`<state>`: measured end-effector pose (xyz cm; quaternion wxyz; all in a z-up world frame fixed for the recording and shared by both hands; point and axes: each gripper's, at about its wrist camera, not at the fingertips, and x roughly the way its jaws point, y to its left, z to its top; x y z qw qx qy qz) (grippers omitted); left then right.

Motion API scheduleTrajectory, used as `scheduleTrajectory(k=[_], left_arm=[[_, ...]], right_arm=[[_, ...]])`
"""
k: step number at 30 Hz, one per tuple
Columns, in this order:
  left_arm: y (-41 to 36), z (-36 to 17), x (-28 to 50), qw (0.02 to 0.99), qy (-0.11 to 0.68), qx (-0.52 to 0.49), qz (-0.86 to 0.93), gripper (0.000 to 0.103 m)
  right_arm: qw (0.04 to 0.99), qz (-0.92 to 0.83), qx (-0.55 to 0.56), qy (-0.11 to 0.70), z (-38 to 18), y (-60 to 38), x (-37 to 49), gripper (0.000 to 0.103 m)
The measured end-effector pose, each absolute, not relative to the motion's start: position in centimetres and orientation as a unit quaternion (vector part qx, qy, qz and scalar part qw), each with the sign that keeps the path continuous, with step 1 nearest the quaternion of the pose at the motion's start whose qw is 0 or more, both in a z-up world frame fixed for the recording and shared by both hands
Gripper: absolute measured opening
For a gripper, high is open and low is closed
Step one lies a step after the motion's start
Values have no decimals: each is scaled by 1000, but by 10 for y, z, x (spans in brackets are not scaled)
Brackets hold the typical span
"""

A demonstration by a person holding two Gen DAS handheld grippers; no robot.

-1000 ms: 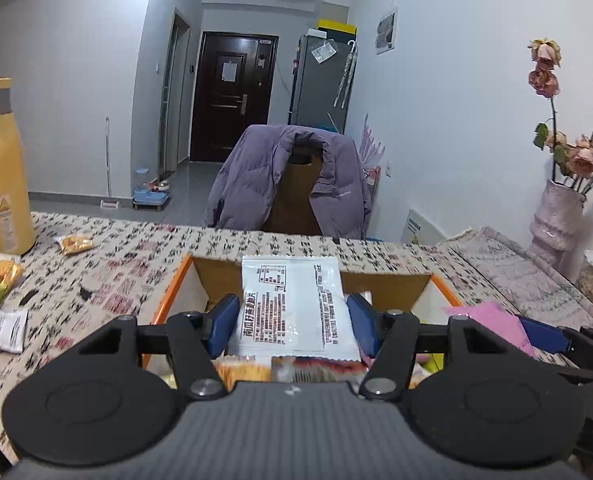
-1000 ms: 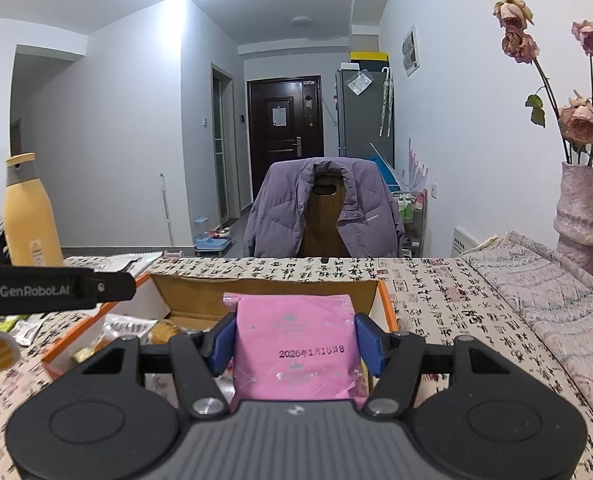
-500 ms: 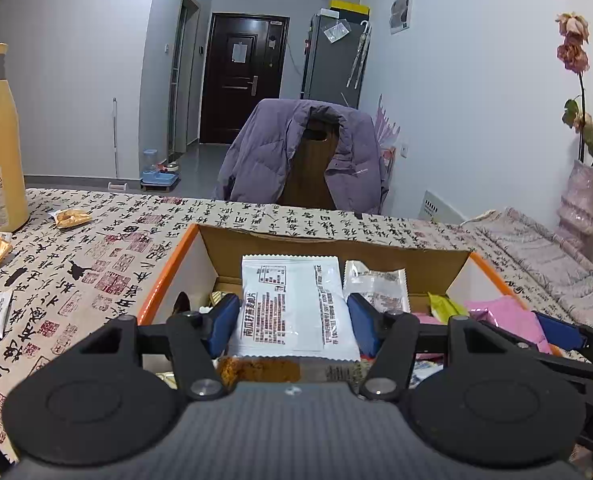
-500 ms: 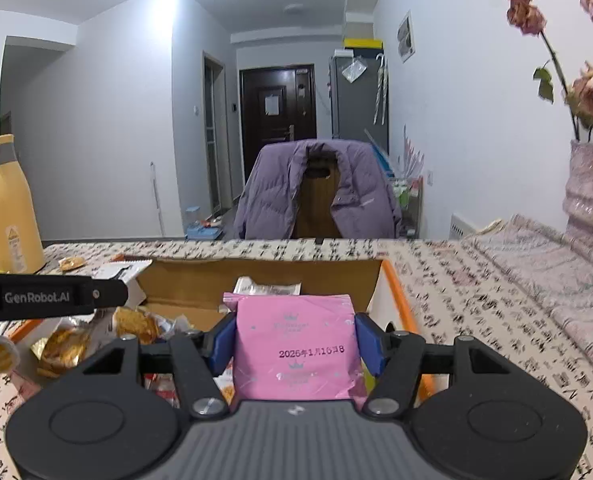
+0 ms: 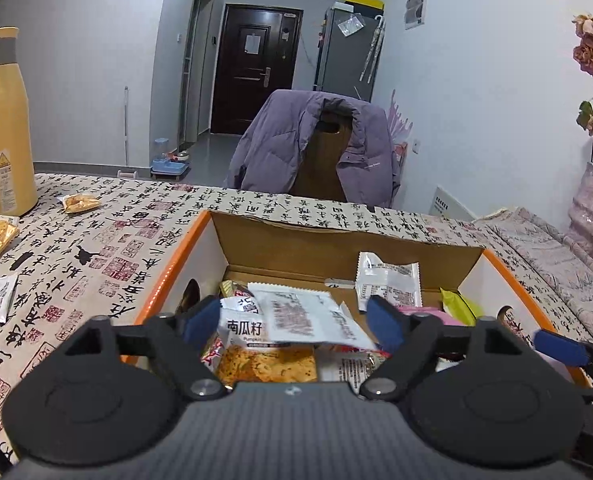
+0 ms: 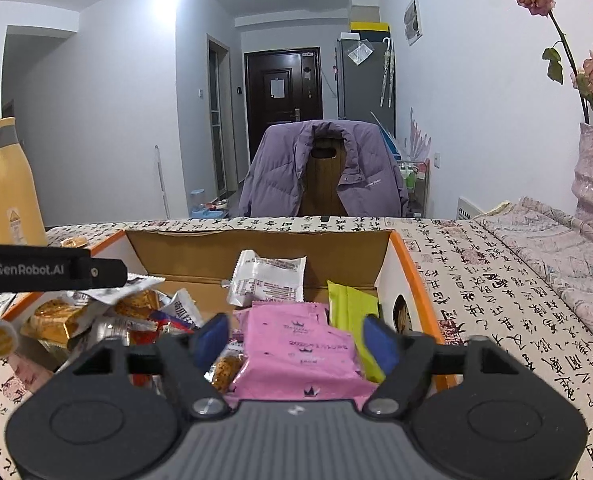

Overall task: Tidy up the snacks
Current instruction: 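Open both grippers to drop the sachet and pink pack into the box, then move both grippers back from the box toward the table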

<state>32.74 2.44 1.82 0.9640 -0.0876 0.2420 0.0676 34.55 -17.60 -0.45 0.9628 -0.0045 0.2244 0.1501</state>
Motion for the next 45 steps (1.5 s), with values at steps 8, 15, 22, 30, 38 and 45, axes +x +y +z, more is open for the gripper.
scheduleTrajectory(k=[8, 15, 22, 30, 38, 45], left_arm=[[24, 18, 326, 966, 229, -89, 83, 103], [22, 18, 326, 966, 230, -86, 85, 103], [20, 26, 321, 967, 224, -85, 85, 103], [22, 46, 301, 969, 212, -83, 92, 103], [29, 61, 255, 971, 206, -68, 101, 103], [38, 61, 204, 969, 211, -63, 112, 103]], right_arm=[[962, 148, 10, 228, -7, -184, 347, 103], [963, 140, 5, 230, -10, -185, 349, 103], [964, 135, -4, 229, -6, -181, 351, 103], [966, 131, -18, 223, 11, -175, 335, 103], [964, 138, -15, 225, 25, -170, 304, 103], [961, 152, -10, 233, 35, -162, 270, 103]])
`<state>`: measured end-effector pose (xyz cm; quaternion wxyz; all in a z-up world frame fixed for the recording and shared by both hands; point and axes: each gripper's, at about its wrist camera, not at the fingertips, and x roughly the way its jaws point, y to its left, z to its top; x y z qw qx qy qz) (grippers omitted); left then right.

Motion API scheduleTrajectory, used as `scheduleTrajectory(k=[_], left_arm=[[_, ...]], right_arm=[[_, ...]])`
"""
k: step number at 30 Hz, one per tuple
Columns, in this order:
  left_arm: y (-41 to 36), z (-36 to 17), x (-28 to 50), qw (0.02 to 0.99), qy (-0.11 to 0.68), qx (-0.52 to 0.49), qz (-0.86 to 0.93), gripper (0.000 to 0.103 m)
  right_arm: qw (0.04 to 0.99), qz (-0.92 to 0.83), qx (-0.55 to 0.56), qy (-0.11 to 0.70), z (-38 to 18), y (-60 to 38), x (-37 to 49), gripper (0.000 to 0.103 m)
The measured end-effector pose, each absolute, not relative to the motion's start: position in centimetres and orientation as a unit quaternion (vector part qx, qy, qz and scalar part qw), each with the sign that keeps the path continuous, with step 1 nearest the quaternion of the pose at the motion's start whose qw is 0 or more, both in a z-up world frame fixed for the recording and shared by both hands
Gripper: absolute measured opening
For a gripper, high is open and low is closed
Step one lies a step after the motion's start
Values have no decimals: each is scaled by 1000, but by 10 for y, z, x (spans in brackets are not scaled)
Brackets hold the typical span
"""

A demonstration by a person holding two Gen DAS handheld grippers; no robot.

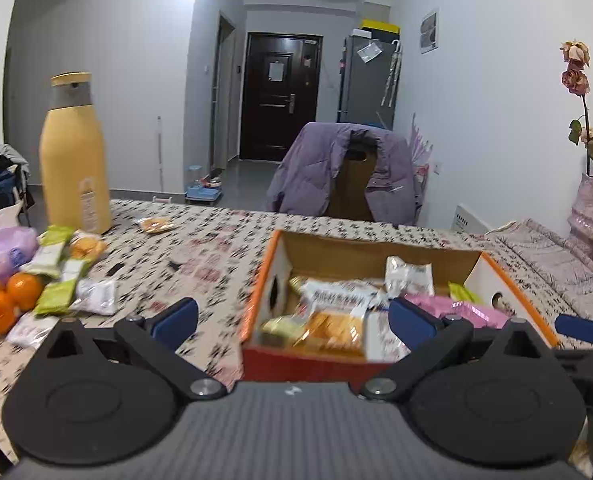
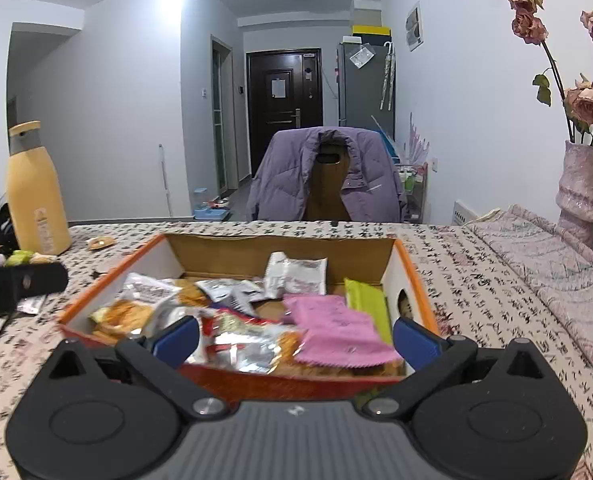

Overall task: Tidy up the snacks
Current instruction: 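Move both grippers back from the box toward the table, then grasp a lime-green snack bar with the right gripper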

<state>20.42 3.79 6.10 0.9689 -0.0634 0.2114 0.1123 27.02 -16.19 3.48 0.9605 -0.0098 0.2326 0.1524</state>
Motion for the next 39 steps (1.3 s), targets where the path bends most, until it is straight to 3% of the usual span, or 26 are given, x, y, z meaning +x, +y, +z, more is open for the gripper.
scheduleTrajectory(k=[13, 29, 39], left_arm=[[50, 39, 123, 965, 229, -60, 111, 103], [94, 6, 82, 952, 261, -103, 122, 103], [105, -2, 77, 953, 262, -113, 102, 103]], right_arm=[[940, 174, -25, 292, 11, -142, 199, 103], [906, 180, -68, 376, -40, -86, 183, 103], [916, 172, -59, 358, -43, -81, 184, 103]])
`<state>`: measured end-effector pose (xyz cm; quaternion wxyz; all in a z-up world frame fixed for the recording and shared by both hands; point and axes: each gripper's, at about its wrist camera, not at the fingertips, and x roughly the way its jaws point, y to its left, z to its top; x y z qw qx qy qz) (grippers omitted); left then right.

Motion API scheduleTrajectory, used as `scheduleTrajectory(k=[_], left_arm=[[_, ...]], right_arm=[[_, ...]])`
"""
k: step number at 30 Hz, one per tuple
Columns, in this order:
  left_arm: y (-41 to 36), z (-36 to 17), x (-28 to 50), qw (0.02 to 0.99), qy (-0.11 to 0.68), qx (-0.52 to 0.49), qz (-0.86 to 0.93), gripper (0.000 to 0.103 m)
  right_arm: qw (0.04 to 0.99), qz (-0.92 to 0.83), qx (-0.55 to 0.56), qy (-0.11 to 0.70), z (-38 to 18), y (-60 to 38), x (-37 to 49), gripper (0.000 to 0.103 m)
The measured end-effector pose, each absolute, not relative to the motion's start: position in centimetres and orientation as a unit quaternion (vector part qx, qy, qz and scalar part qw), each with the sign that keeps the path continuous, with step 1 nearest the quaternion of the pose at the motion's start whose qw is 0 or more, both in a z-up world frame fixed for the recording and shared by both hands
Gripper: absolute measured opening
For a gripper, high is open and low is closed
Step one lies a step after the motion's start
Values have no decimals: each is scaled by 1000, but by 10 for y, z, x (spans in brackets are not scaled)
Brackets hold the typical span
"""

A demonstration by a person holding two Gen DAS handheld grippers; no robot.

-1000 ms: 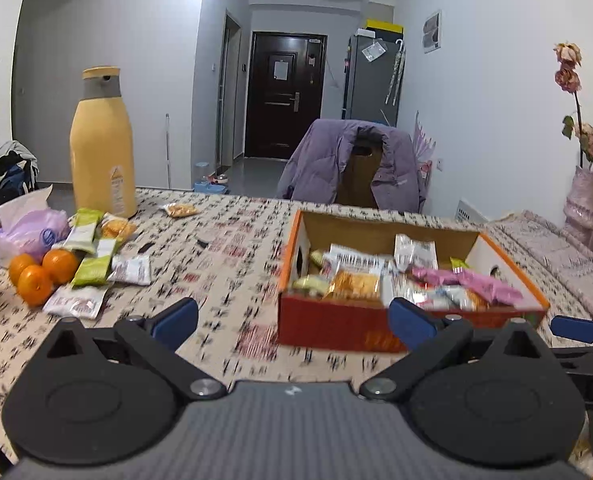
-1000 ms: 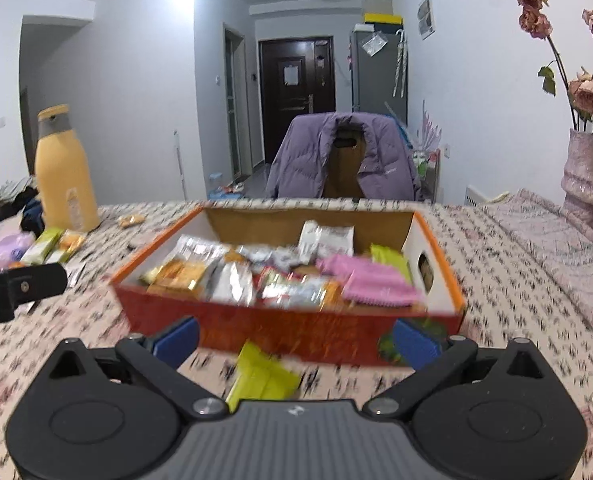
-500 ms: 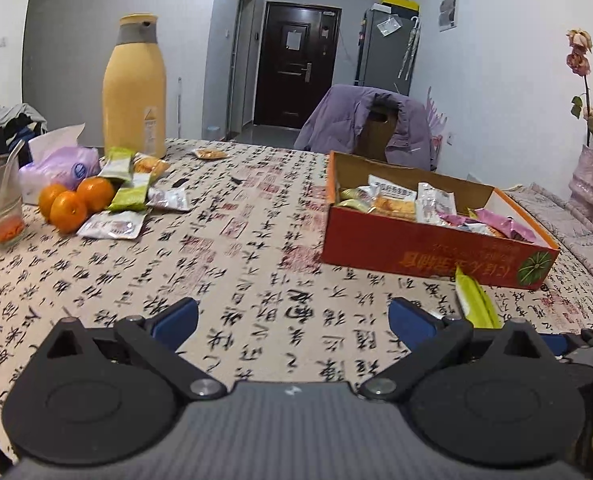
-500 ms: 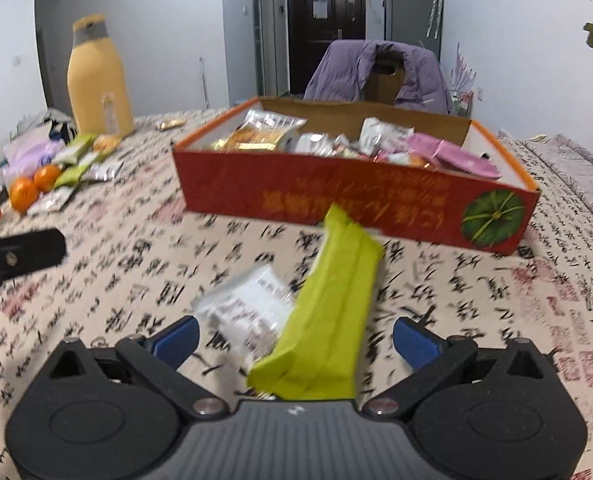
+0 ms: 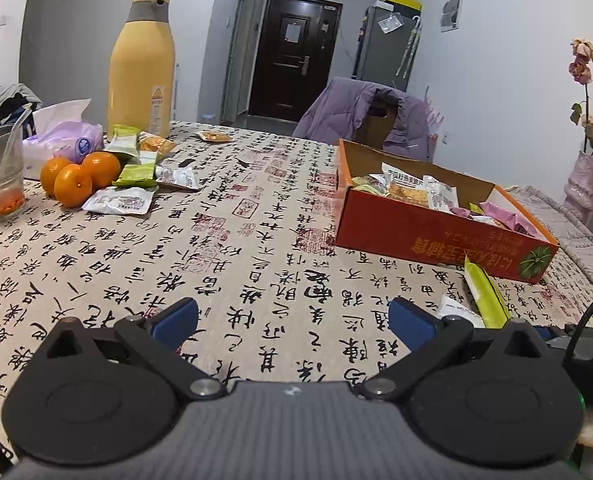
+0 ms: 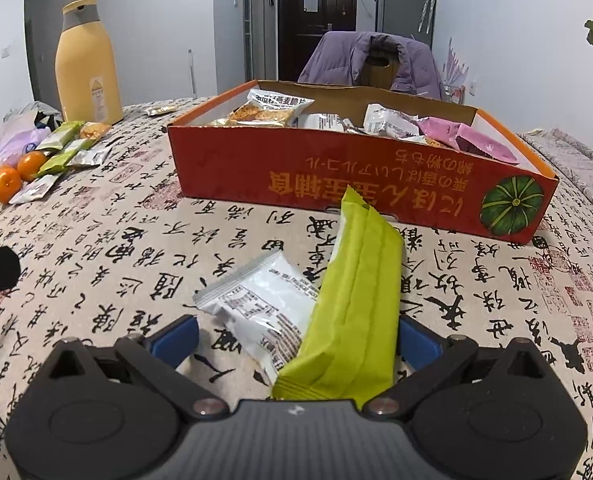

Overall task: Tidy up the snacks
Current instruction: 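Grasp a lime-green snack bar with the right gripper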

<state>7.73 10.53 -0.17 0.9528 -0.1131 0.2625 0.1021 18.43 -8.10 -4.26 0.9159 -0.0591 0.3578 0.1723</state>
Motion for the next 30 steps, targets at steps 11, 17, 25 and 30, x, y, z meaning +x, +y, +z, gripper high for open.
scheduleTrajectory(k=[11, 17, 25, 30], left_arm=[[101, -5, 86, 953, 268, -110, 93, 103], [99, -6, 88, 951, 272, -108, 95, 103], [96, -5, 89, 951, 273, -112, 94, 103], [94, -3, 92, 951, 272, -114, 96, 103]], right_arm=[[921, 185, -54, 339, -38, -87, 179, 69], [922, 197, -50, 330, -36, -93, 173, 60], [919, 223, -1, 326, -25, -112, 167, 91], [924, 197, 17, 326, -16, -113, 187, 87]])
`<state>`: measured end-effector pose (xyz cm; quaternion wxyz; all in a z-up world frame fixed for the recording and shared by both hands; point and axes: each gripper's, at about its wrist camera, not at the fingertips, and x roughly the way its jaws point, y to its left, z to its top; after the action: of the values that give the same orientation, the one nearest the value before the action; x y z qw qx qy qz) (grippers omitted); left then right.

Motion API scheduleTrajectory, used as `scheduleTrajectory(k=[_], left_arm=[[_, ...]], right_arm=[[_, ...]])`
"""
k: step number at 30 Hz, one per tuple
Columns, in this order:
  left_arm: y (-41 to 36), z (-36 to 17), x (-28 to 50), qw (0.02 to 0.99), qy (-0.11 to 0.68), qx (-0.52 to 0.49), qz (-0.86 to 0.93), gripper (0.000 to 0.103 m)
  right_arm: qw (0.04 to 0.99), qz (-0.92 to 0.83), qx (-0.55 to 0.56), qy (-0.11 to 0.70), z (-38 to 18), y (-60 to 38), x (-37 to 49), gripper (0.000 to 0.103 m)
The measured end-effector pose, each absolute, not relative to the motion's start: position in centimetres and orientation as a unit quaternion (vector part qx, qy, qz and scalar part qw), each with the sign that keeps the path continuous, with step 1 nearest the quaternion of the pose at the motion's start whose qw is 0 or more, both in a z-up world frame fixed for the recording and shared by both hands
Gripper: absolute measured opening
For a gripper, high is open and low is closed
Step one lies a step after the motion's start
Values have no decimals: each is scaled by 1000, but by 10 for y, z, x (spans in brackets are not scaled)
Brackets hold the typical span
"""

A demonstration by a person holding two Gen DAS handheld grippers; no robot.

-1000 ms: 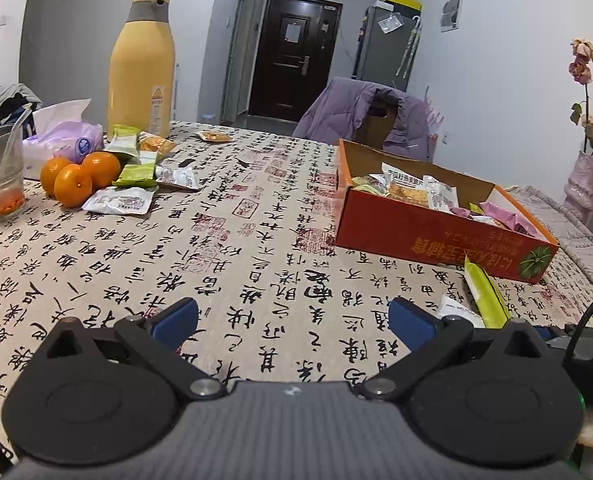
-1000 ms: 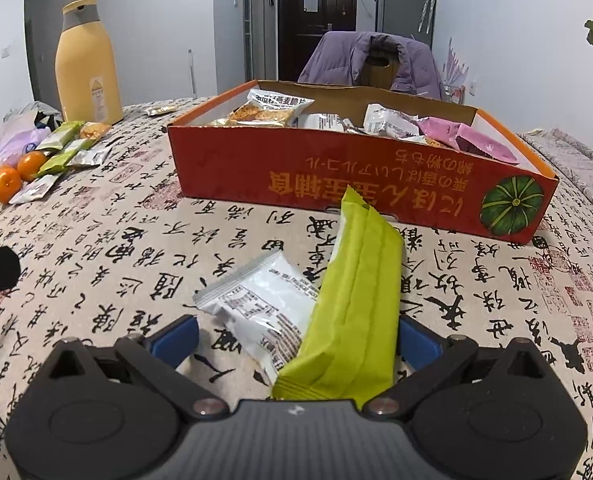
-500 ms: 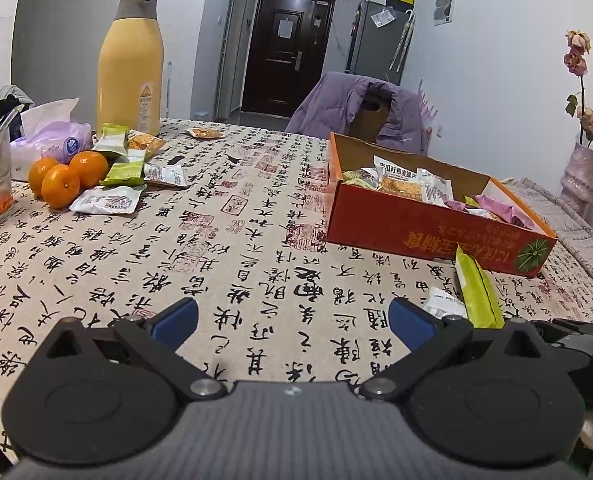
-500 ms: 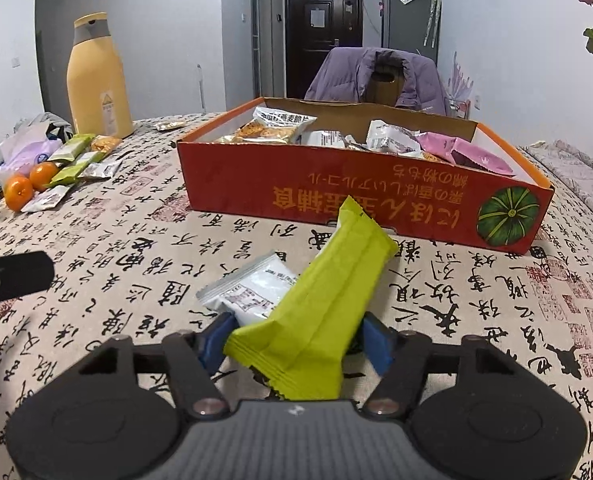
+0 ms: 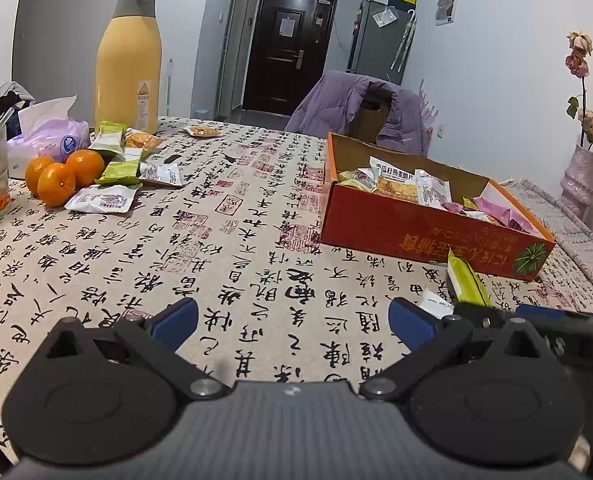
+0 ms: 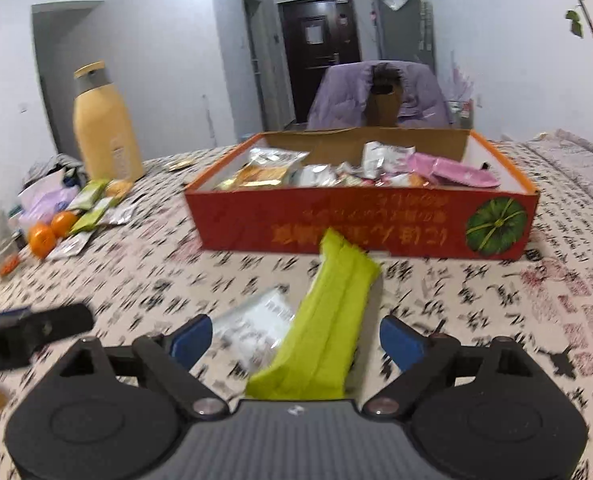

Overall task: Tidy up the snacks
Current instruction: 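Grasp a lime-green snack bar with the right gripper, then grasp a white sachet with the left gripper while the right holds the green bar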

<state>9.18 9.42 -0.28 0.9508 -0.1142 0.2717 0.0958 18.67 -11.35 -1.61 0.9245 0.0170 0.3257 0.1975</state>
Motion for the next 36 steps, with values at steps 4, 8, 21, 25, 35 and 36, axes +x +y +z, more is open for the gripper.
scheduleTrajectory(k=[4, 8, 21, 25, 35, 36], left_arm=[[94, -3, 92, 950, 273, -112, 97, 103], [94, -3, 93, 950, 275, -112, 100, 103], [60, -6, 120, 940, 311, -116, 83, 103], [36, -9, 136, 933, 332, -121, 74, 103], [-18, -27, 179, 903, 390, -134, 117, 103], [-21, -28, 181, 901, 392, -136, 124, 103]], right_arm=[[918, 172, 32, 357, -28, -116, 208, 52], [917, 175, 44, 356, -32, -122, 210, 44], [935, 186, 53, 298, -17, -160, 191, 33], [945, 174, 37, 274, -15, -183, 185, 33], [959, 139, 10, 247, -20, -235, 178, 33], [959, 138, 8, 246, -20, -238, 177, 33]])
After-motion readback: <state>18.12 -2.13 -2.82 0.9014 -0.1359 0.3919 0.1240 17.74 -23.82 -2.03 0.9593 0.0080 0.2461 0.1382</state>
